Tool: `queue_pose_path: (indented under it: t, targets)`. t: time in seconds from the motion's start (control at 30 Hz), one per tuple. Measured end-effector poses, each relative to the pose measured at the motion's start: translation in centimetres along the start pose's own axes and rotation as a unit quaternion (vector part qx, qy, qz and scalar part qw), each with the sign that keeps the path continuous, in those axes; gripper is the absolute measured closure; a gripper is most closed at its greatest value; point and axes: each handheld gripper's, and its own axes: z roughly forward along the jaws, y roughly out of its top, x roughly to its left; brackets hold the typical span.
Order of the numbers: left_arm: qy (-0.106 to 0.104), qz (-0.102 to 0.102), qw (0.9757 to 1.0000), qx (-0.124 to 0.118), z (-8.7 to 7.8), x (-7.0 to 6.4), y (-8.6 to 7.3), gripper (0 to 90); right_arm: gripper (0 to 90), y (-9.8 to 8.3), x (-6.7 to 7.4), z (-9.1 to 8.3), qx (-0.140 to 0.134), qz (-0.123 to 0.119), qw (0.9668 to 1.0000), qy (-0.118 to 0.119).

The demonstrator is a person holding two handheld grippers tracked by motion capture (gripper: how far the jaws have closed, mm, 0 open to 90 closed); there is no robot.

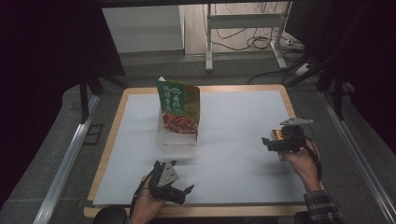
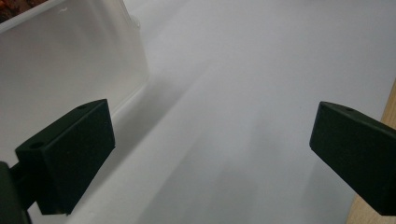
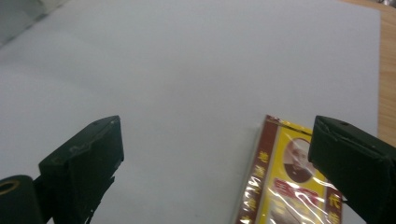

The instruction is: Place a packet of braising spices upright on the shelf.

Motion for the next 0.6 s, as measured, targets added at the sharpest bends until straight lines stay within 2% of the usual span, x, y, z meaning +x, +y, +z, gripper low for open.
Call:
queue_pose_path:
  t: [0.2, 0.4, 0.5, 0.6]
  targets:
    - [0.0, 0.001, 1.0, 0.002, 0.0, 0.0, 0.0, 0.0, 3.1, -0.8, -1.6, 0.1, 0.008, 0.017, 0.9995, -0.025]
    - [0.001, 0.003, 1.0, 0.004, 0.1, -0.1, 0.0, 0.0, 4.6, -1.6, -2.6, 0.6, 0.025, 0.036, 0.9985, -0.034]
    - [0.001, 0.003, 1.0, 0.004, 0.1, -0.1, 0.0, 0.0, 7.5, -1.9, -2.7, 1.1, 0.032, 0.033, 0.9982, -0.037]
    - [0.001, 0.004, 1.0, 0.005, 0.1, -0.1, 0.0, 0.0, 10.1, -2.2, -2.9, 1.3, 0.037, 0.029, 0.9975, -0.053]
